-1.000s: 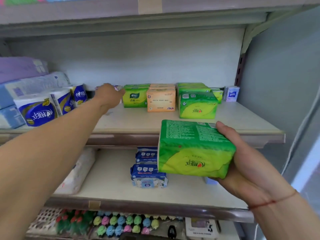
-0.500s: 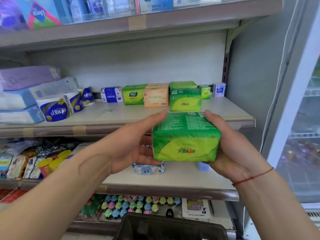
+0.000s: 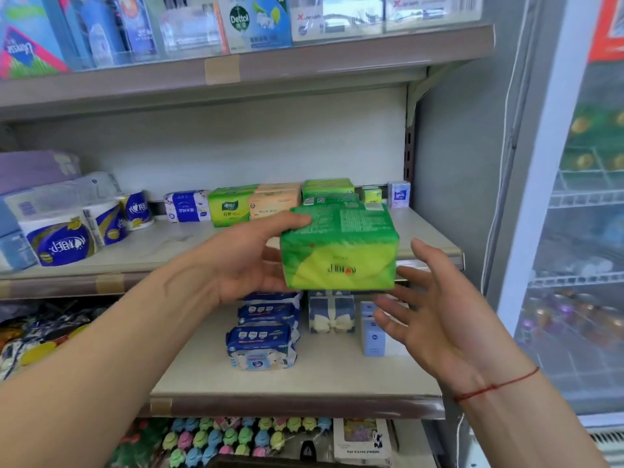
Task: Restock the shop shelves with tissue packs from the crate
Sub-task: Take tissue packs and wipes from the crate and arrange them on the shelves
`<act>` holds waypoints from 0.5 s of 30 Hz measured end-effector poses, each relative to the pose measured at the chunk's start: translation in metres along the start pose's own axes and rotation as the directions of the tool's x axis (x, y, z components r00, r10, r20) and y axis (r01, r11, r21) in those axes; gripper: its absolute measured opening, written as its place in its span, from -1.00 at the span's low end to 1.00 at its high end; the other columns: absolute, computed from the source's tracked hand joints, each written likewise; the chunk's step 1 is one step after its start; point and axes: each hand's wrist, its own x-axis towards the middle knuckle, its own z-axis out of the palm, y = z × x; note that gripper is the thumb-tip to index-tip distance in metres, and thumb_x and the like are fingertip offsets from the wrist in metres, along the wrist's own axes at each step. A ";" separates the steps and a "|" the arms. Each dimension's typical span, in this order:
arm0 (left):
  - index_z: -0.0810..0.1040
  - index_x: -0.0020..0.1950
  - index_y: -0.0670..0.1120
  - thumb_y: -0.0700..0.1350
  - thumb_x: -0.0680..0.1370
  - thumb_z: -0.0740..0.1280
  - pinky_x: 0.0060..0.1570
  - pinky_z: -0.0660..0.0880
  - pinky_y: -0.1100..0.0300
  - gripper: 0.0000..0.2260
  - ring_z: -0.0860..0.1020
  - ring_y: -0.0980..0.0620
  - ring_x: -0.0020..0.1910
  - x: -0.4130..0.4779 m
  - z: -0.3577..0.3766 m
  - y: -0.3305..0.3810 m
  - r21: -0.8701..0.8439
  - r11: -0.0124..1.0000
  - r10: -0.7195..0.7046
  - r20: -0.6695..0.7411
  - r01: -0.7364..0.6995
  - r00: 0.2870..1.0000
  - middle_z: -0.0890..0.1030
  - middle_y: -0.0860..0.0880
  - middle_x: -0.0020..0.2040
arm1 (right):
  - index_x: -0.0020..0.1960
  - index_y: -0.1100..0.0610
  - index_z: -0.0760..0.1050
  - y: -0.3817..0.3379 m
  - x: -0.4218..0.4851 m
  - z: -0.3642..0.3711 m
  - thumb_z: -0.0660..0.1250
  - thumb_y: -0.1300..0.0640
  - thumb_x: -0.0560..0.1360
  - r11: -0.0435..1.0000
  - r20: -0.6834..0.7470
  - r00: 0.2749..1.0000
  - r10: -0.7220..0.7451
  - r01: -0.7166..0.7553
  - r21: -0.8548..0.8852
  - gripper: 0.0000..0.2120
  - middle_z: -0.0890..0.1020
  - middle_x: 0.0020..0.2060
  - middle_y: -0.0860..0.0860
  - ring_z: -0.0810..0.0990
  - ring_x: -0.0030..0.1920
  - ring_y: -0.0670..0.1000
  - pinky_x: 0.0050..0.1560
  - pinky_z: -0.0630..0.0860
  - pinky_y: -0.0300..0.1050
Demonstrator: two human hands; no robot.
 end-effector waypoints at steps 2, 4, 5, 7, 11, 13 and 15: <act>0.60 0.25 -0.09 -0.03 0.49 0.49 -0.04 0.67 -0.12 -0.64 0.72 -0.25 0.01 0.023 -0.001 0.011 -0.006 0.999 0.043 -0.041 -0.044 0.998 0.71 -0.22 0.11 | 0.29 0.20 0.54 -0.002 0.007 -0.007 0.42 -0.15 0.51 1.000 -0.047 0.999 0.007 -0.006 0.018 -0.49 0.59 0.20 0.21 0.63 0.18 0.22 0.09 0.60 0.09; 0.58 0.28 -0.11 -0.08 0.53 0.48 -0.07 0.68 -0.08 -0.66 0.72 -0.24 0.00 0.048 -0.005 0.017 0.011 0.996 0.090 -0.057 -0.089 0.994 0.70 -0.21 0.14 | 0.28 0.22 0.55 -0.003 0.013 -0.013 0.40 -0.09 0.53 1.000 -0.056 0.998 0.014 -0.013 0.018 -0.53 0.57 0.23 0.24 0.62 0.23 0.25 0.10 0.57 0.09; 0.55 0.32 -0.11 -0.12 0.53 0.48 -0.06 0.68 -0.06 -0.63 0.72 -0.23 0.00 0.061 -0.007 0.019 0.015 0.993 0.115 -0.056 -0.115 0.992 0.70 -0.18 0.15 | 0.29 0.23 0.55 -0.003 0.016 -0.015 0.40 -0.06 0.54 1.000 -0.058 0.998 0.019 -0.018 0.023 -0.55 0.58 0.21 0.24 0.63 0.21 0.23 0.11 0.56 0.08; 0.47 0.38 -0.07 -0.21 0.53 0.49 -0.01 0.67 -0.08 -0.55 0.72 -0.21 0.02 0.088 -0.011 0.017 0.019 0.986 0.169 -0.065 -0.168 0.983 0.71 -0.12 0.16 | 0.31 0.27 0.55 -0.003 0.021 -0.016 0.38 -0.01 0.54 0.999 -0.056 0.998 0.026 -0.024 0.032 -0.55 0.57 0.11 0.23 0.63 0.12 0.21 0.12 0.54 0.07; 0.38 0.41 -0.03 -0.39 0.51 0.45 0.14 0.62 -0.13 -0.45 0.68 -0.16 0.12 0.132 -0.014 0.001 0.098 0.971 0.225 -0.065 -0.218 0.972 0.65 -0.15 0.20 | 0.24 0.27 0.59 0.000 0.029 -0.016 0.38 0.03 0.54 0.999 -0.041 0.998 0.046 -0.045 0.014 -0.62 0.60 0.06 0.21 0.62 0.07 0.20 0.08 0.54 0.03; 0.36 0.43 -0.03 -0.45 0.50 0.42 0.10 0.64 -0.07 -0.40 0.64 -0.14 0.16 0.147 -0.013 -0.011 0.134 0.966 0.227 -0.037 -0.220 0.973 0.58 -0.14 0.22 | 0.18 0.23 0.61 0.002 0.031 -0.015 0.39 0.04 0.51 0.998 -0.020 0.998 0.056 -0.056 0.008 -0.66 0.63 0.03 0.21 0.63 0.04 0.20 0.07 0.53 0.04; 0.33 0.42 -0.02 -0.47 0.49 0.42 0.06 0.64 0.01 -0.38 0.60 -0.12 0.19 0.157 -0.013 -0.021 0.177 0.957 0.235 -0.006 -0.230 0.972 0.53 -0.10 0.24 | 0.18 0.24 0.62 0.002 0.032 -0.013 0.41 0.03 0.45 0.998 0.015 0.998 0.055 -0.056 0.019 -0.61 0.64 0.00 0.21 0.63 0.04 0.20 0.07 0.52 0.05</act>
